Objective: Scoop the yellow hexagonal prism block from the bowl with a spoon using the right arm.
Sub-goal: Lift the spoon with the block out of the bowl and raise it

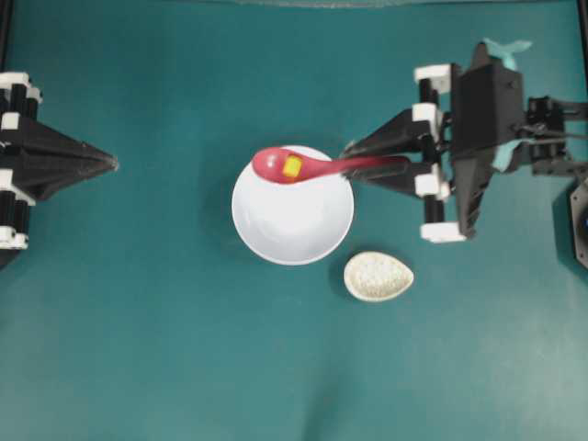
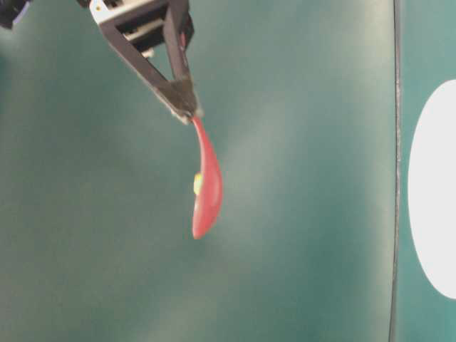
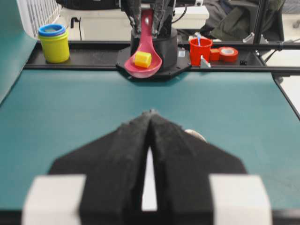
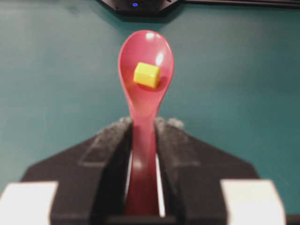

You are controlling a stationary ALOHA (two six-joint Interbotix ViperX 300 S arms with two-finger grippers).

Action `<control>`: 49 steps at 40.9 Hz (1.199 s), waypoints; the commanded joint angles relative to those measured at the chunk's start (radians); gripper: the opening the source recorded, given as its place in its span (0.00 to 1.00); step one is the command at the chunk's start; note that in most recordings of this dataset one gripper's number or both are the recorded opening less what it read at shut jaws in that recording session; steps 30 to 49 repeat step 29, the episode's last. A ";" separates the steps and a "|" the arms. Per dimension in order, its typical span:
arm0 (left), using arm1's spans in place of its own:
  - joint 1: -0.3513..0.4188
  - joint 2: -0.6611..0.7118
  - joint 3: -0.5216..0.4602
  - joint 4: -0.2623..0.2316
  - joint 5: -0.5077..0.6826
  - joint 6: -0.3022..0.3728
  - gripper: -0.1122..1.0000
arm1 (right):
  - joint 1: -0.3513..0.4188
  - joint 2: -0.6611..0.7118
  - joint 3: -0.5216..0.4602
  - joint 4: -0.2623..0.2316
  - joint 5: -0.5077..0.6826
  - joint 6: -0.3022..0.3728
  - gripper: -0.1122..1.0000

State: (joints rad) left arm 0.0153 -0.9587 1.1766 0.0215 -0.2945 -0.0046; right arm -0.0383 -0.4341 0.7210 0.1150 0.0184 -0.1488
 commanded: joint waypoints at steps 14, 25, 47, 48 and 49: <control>-0.002 -0.015 -0.031 0.000 -0.025 -0.002 0.09 | 0.003 -0.023 -0.012 -0.003 0.015 0.000 0.31; -0.002 -0.015 -0.031 0.000 -0.025 0.000 0.09 | 0.003 -0.021 -0.015 -0.003 0.018 -0.002 0.31; -0.002 -0.015 -0.031 0.000 -0.023 0.002 0.09 | 0.003 -0.023 -0.015 -0.003 0.017 0.000 0.31; -0.002 -0.015 -0.031 0.000 -0.023 0.002 0.09 | 0.003 -0.023 -0.015 -0.003 0.017 0.000 0.31; -0.002 -0.015 -0.031 0.000 -0.023 0.002 0.09 | 0.003 -0.023 -0.015 -0.003 0.017 0.000 0.31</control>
